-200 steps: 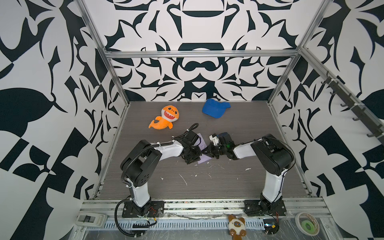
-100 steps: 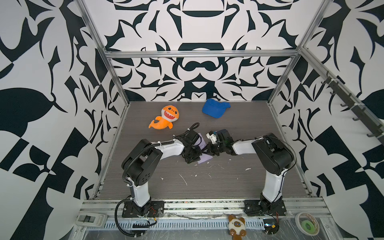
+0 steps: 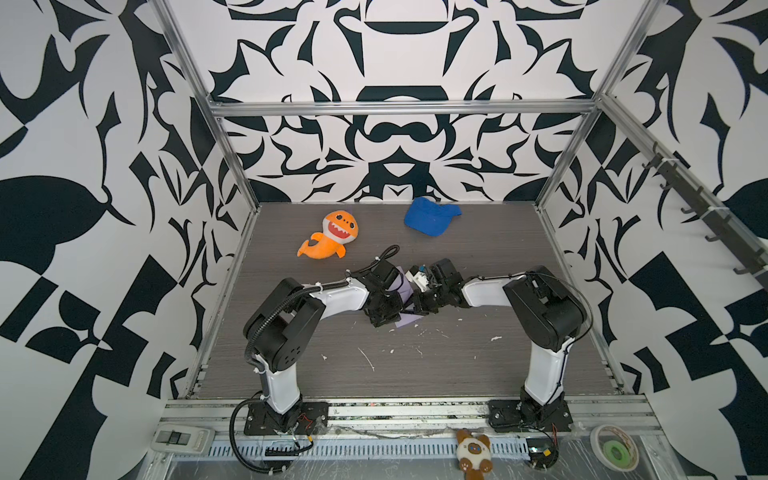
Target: Fold a paper plane with a square sheet of paper (pick it up from the middle)
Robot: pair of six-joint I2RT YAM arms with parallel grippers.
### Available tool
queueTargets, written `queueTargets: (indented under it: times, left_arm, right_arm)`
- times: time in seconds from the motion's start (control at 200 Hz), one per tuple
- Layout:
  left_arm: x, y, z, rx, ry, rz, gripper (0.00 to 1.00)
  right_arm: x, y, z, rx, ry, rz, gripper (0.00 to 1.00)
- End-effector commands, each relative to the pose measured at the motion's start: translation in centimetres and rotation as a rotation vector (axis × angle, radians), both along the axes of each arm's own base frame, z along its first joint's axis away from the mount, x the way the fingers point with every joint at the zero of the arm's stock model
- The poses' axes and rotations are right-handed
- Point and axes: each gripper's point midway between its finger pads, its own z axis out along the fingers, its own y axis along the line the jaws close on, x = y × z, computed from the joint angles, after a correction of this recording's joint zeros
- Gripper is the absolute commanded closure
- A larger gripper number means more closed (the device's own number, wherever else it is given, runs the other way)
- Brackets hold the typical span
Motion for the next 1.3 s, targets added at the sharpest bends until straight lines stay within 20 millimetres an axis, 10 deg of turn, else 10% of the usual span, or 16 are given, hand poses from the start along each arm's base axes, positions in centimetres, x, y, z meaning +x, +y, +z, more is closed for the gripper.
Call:
queueTargets:
  times: [0.0, 0.82, 1.025, 1.295]
  left_arm:
    - [-1.7, 2.5, -2.8, 0.13, 0.077, 0.011, 1.0]
    - [-2.1, 3.0, -3.1, 0.148, 0.082, -0.011, 1.0]
    - [-1.7, 3.4, -2.8, 0.173, 0.048, -0.062, 1.0]
    - [-1.5, 3.0, -2.7, 0.154, 0.038, -0.09, 1.0]
  right_arm:
    - [2.0, -1.1, 0.0, -0.016, -0.027, -0.043, 1.0]
    - [8.1, -6.0, -0.1, -0.216, -0.078, -0.223, 1.0]
    - [6.4, -4.7, 3.8, -0.117, -0.155, -0.166, 1.0]
    - [3.5, -1.3, 2.5, -0.049, -0.086, -0.082, 1.0]
